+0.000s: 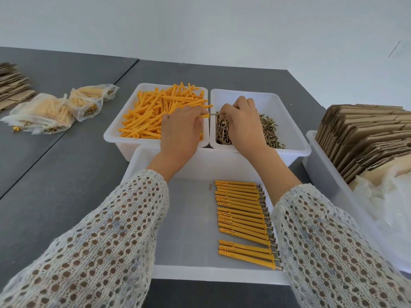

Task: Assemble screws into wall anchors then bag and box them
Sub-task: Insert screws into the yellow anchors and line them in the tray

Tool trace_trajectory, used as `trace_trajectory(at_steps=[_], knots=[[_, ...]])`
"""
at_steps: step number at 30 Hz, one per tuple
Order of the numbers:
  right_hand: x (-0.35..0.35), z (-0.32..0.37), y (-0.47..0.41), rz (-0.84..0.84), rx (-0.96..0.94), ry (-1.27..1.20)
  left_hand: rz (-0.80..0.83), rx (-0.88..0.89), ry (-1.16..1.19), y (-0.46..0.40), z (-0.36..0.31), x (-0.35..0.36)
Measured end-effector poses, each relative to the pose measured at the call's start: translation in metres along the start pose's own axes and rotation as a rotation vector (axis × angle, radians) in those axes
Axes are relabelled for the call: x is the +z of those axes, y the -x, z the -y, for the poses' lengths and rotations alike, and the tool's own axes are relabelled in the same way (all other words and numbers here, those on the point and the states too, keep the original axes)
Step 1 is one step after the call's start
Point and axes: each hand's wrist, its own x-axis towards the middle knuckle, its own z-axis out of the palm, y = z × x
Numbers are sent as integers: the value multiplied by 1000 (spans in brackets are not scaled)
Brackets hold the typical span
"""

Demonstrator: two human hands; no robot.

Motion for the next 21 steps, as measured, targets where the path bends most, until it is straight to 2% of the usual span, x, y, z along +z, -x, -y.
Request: trace_trajectory(at_steps=[5,12,18,21], knots=[[0,-1,1,18,-9,-10,19,22,8,0,-1,-1],[-1,10,2,52,-143,-100,57,78,90,-1,0,-4],[-5,20,3,6,-97,-475,32,72,261,-4,-1,-1],[-8,23,-2,-131,24,-676,26,7,395,-7,-5,-1]])
